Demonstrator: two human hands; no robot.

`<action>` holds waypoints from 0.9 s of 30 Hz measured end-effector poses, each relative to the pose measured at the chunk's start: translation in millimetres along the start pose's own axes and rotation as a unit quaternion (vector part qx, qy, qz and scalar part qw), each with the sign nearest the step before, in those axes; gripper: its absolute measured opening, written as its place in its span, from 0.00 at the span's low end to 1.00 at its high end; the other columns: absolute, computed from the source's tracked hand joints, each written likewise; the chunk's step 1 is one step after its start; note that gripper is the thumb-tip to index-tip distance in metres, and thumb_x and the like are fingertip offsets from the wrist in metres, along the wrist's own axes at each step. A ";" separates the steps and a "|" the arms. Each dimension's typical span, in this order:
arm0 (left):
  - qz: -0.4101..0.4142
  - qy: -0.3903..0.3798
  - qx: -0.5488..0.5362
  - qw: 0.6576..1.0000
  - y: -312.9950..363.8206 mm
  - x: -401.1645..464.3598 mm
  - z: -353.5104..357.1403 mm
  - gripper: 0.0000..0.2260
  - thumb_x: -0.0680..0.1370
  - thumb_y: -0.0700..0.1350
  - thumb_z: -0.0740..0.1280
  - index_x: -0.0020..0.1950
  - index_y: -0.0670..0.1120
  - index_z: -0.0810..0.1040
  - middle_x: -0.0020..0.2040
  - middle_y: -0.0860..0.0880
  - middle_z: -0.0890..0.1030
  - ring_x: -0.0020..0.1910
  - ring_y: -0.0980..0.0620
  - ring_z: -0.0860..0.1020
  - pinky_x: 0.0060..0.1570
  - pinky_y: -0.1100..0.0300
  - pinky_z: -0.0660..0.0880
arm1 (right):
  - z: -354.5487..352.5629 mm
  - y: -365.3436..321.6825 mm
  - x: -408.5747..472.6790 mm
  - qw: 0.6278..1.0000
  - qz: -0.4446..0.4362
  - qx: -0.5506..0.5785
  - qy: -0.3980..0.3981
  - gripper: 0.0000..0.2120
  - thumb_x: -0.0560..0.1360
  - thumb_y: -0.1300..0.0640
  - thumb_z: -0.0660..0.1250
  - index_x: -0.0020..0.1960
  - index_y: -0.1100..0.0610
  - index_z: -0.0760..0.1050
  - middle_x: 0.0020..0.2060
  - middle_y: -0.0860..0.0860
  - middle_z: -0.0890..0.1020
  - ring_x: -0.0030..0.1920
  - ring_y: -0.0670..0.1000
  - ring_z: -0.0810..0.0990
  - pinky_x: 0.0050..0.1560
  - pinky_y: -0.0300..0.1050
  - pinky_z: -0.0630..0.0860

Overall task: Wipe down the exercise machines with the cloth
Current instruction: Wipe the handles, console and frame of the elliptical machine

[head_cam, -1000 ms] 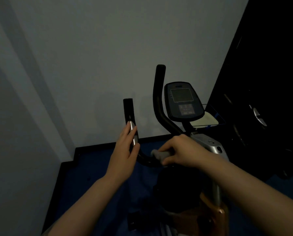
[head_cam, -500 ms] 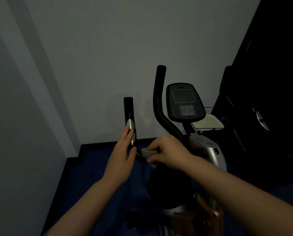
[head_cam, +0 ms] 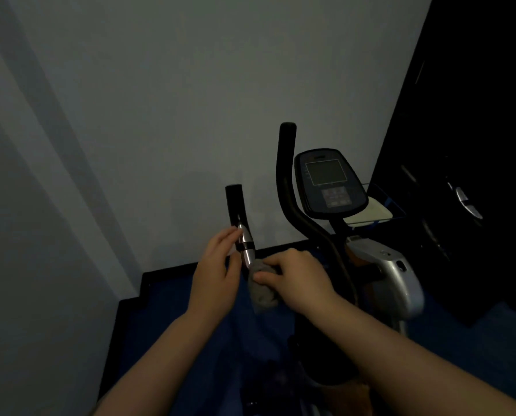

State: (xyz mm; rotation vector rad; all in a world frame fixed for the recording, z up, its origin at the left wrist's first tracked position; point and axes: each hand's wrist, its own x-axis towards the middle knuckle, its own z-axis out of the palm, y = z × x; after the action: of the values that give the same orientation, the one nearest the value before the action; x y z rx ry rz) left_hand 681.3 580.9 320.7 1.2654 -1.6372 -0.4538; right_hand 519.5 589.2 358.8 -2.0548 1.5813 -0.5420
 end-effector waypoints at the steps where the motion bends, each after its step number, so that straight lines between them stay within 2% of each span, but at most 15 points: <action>1: 0.009 -0.009 0.000 1.000 -2.3 4.6 -2.6 0.18 0.81 0.36 0.60 0.69 0.48 0.72 0.69 0.52 0.71 0.64 0.72 0.66 0.59 0.80 0.61 | 3.2 0.6 -1.3 0.999 0.015 0.033 0.008 0.12 0.75 0.46 0.69 0.55 0.49 0.82 0.47 0.48 0.85 0.47 0.45 0.81 0.49 0.46 0.79; 3: 0.027 -0.033 0.002 0.999 -6.3 13.7 -9.2 0.18 0.82 0.37 0.59 0.71 0.48 0.70 0.73 0.53 0.67 0.67 0.69 0.64 0.62 0.80 0.58 | 8.8 1.2 -5.5 0.998 0.033 0.052 0.027 0.15 0.74 0.46 0.70 0.60 0.47 0.80 0.50 0.47 0.84 0.49 0.44 0.81 0.51 0.43 0.78; 5: 0.050 -0.052 0.016 0.997 -8.3 24.0 -14.0 0.19 0.82 0.37 0.58 0.72 0.50 0.67 0.74 0.54 0.64 0.70 0.64 0.62 0.64 0.79 0.55 | 12.5 -3.4 -0.2 0.997 0.045 0.033 0.046 0.14 0.75 0.45 0.69 0.59 0.49 0.80 0.49 0.47 0.84 0.48 0.45 0.81 0.49 0.43 0.78; 7: 0.081 -0.060 0.041 0.994 -11.5 36.5 -16.3 0.20 0.82 0.36 0.58 0.73 0.50 0.66 0.75 0.54 0.62 0.72 0.60 0.61 0.67 0.77 0.53 | 10.6 -17.2 20.0 0.992 0.052 0.072 0.085 0.12 0.76 0.47 0.68 0.56 0.51 0.82 0.47 0.48 0.84 0.46 0.45 0.81 0.45 0.41 0.78; 9: 0.104 -0.061 0.060 0.991 -14.9 48.8 -18.1 0.21 0.81 0.35 0.57 0.74 0.48 0.66 0.75 0.53 0.61 0.73 0.57 0.61 0.69 0.74 0.53 | 7.3 -29.7 44.4 0.983 0.042 0.118 0.136 0.12 0.76 0.49 0.68 0.58 0.51 0.81 0.48 0.49 0.85 0.47 0.46 0.82 0.46 0.42 0.78; 13: 0.124 -0.055 0.074 0.988 -20.8 70.6 -23.0 0.24 0.79 0.29 0.55 0.74 0.45 0.65 0.75 0.53 0.59 0.74 0.54 0.60 0.72 0.68 0.53 | 20.5 -40.6 60.6 0.971 0.041 0.104 0.213 0.12 0.77 0.50 0.68 0.58 0.53 0.81 0.48 0.50 0.84 0.47 0.48 0.81 0.46 0.46 0.79; 16: 0.124 -0.063 0.060 0.988 -25.0 86.6 -25.0 0.24 0.79 0.30 0.54 0.74 0.44 0.65 0.73 0.52 0.60 0.73 0.53 0.61 0.71 0.72 0.52 | 14.5 -42.8 81.2 0.965 0.041 0.124 0.229 0.10 0.77 0.50 0.68 0.54 0.53 0.82 0.45 0.49 0.84 0.45 0.47 0.82 0.42 0.42 0.78; 18: 0.114 -0.079 0.039 0.990 -24.1 94.0 -25.9 0.23 0.80 0.30 0.55 0.74 0.43 0.64 0.72 0.51 0.64 0.72 0.52 0.64 0.68 0.76 0.54 | 1.7 -48.9 101.2 0.940 0.025 0.221 0.259 0.10 0.76 0.53 0.70 0.56 0.53 0.82 0.45 0.48 0.84 0.45 0.43 0.82 0.46 0.38 0.79; 20: 0.095 -0.087 0.005 0.992 -20.0 98.1 -29.4 0.22 0.81 0.32 0.54 0.75 0.45 0.64 0.70 0.49 0.69 0.67 0.54 0.70 0.64 0.77 0.61 | 3.5 -53.7 108.7 0.915 0.013 0.286 0.285 0.14 0.75 0.54 0.71 0.60 0.53 0.81 0.48 0.48 0.85 0.47 0.42 0.81 0.49 0.35 0.79; 22: 0.069 -0.092 -0.022 0.993 -16.7 99.9 -34.3 0.21 0.82 0.33 0.54 0.73 0.45 0.66 0.64 0.50 0.73 0.60 0.59 0.72 0.58 0.80 0.64 | 19.9 -49.8 102.0 0.919 0.015 0.271 0.287 0.17 0.75 0.53 0.71 0.63 0.51 0.79 0.49 0.47 0.84 0.48 0.43 0.82 0.49 0.38 0.79; 24: 0.056 -0.095 -0.036 0.993 -16.7 99.0 -36.2 0.19 0.82 0.34 0.54 0.72 0.45 0.69 0.64 0.53 0.72 0.61 0.60 0.70 0.56 0.82 0.61 | 28.4 -41.9 92.6 0.928 0.027 0.260 0.264 0.18 0.74 0.53 0.72 0.64 0.50 0.78 0.49 0.47 0.84 0.48 0.44 0.82 0.50 0.40 0.80; 27: 0.049 -0.090 -0.046 0.994 -18.9 99.7 -33.6 0.17 0.83 0.37 0.56 0.72 0.45 0.69 0.65 0.55 0.71 0.62 0.64 0.69 0.58 0.81 0.61 | 10.1 -37.6 107.5 0.933 0.024 0.258 0.249 0.14 0.74 0.54 0.72 0.58 0.53 0.82 0.45 0.49 0.85 0.45 0.43 0.83 0.49 0.43 0.81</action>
State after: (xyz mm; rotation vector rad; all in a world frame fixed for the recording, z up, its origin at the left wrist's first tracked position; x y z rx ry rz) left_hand 722.0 494.0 367.9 1.0964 -1.7996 -0.5894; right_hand 581.4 494.5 374.9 -1.5430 1.5206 -1.3826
